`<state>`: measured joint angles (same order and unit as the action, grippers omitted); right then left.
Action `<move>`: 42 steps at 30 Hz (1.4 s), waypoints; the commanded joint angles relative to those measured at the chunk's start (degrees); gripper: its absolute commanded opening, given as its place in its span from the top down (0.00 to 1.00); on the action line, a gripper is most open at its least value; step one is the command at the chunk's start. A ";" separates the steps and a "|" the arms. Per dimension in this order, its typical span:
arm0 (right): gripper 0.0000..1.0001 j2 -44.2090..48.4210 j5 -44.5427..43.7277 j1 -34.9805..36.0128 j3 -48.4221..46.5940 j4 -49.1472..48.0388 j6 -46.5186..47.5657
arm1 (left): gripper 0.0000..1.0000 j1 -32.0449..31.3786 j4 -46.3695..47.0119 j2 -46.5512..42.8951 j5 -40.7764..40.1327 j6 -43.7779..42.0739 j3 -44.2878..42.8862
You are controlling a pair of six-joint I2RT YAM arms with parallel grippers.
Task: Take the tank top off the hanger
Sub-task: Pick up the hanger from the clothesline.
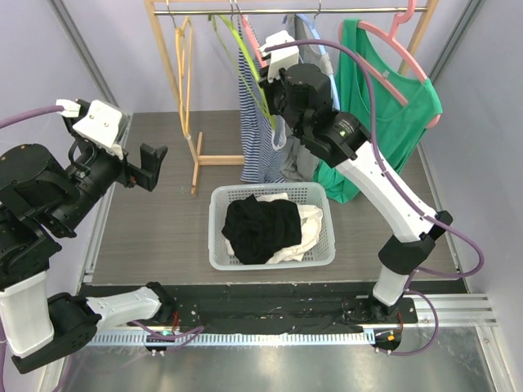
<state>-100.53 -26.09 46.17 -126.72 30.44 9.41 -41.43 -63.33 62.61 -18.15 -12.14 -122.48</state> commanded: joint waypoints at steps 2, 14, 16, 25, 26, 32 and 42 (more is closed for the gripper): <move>0.99 5.08 -2.92 0.14 -4.24 -8.90 0.70 | 0.03 0.47 0.58 -0.38 0.66 0.63 -0.66; 0.99 12.46 -3.97 0.06 4.11 -14.53 1.84 | 0.03 0.56 0.40 -0.21 1.19 0.80 -1.62; 0.99 13.69 -3.54 -0.03 4.81 -14.44 1.49 | 0.03 0.56 0.40 -0.21 1.19 0.72 -1.71; 0.99 20.88 2.09 0.06 6.56 -3.64 -3.95 | 0.03 0.56 0.31 0.14 1.63 0.80 -2.15; 0.99 21.95 2.44 0.06 7.53 -3.02 -5.18 | 0.03 0.65 0.31 0.23 1.72 0.80 -2.33; 0.99 27.57 4.46 -0.03 14.03 3.48 -8.79 | 0.03 0.65 0.14 0.94 2.24 1.16 -3.65; 0.99 37.05 15.33 -0.03 15.28 6.67 -11.25 | 0.03 0.56 0.31 2.08 2.24 0.98 -4.35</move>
<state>-69.60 -18.74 46.26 -109.38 43.03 -0.30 -41.12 -64.12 63.66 -16.67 -11.90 -125.67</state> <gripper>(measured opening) 0.205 0.970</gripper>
